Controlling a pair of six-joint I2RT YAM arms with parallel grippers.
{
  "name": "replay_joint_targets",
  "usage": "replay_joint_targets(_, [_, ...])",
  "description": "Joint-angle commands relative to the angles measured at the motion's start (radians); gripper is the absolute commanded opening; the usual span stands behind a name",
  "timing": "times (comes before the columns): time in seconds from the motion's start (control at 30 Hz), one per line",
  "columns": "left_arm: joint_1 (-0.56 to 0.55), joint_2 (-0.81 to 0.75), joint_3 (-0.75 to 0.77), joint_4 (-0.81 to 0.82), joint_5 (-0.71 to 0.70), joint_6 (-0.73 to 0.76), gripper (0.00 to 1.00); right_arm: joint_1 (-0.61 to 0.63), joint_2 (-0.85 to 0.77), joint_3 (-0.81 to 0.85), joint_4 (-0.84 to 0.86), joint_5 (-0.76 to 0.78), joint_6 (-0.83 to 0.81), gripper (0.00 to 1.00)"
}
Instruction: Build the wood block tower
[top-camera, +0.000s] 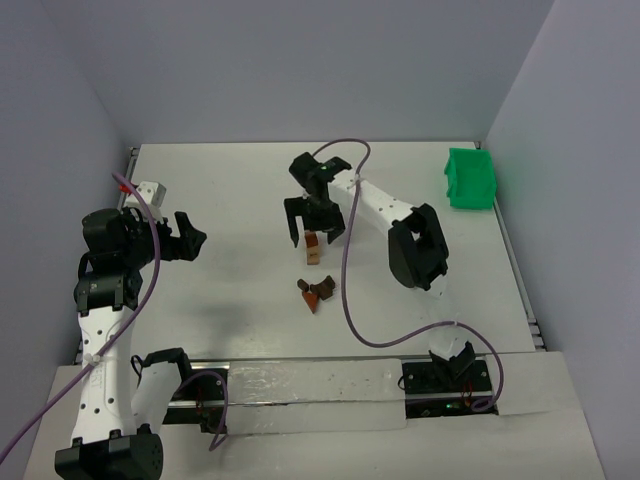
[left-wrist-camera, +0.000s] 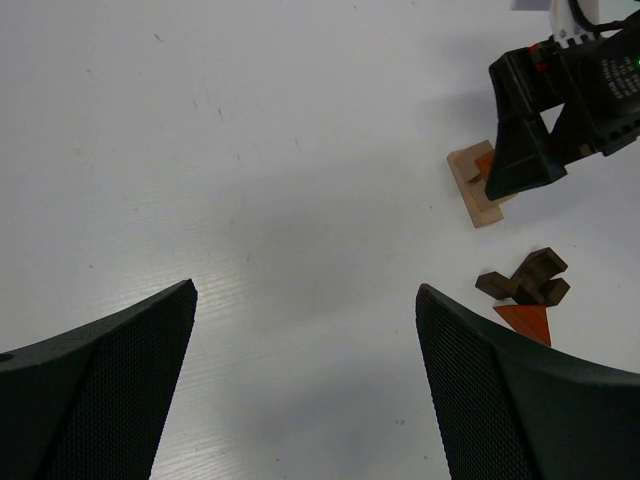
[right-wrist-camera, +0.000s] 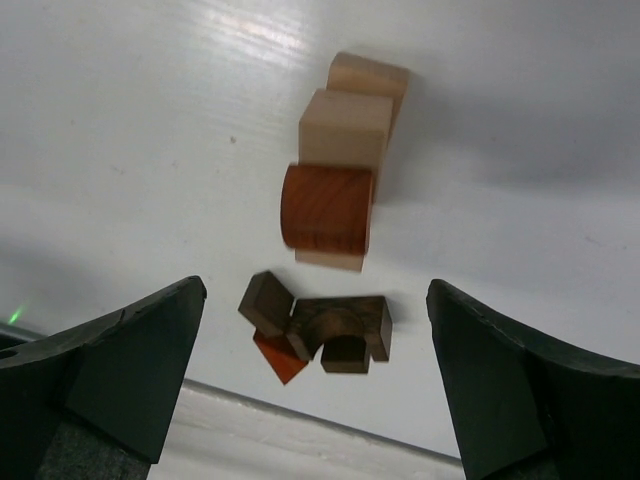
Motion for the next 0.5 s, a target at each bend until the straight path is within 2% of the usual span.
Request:
replay_joint_targets(0.0, [0.006,-0.008,0.005,0.039,0.021,0.006,0.96,0.005,-0.175,-0.032,0.026,-0.022,-0.049,1.00])
replay_joint_targets(0.1, [0.007,-0.016,0.006,0.036,0.024,0.009,0.97,0.021,-0.271,-0.118,0.036,-0.054,-0.140,1.00])
replay_joint_targets(0.2, [0.007,-0.025,0.006,0.034,0.038,0.016,0.97,0.024,-0.344,-0.175,0.027,-0.173,-0.303,0.99])
replay_joint_targets(0.3, [0.006,-0.040,0.005,0.030,0.064,0.027,0.96,0.021,-0.419,-0.247,-0.002,-0.246,-0.445,0.87])
replay_joint_targets(0.43, [0.006,-0.047,0.003,0.023,0.103,0.042,0.95,0.017,-0.542,-0.393,0.064,-0.193,-0.657,0.71])
replay_joint_targets(0.47, [0.007,-0.047,0.003,0.022,0.106,0.043,0.95,0.017,-0.567,-0.407,0.073,-0.184,-0.692,0.70])
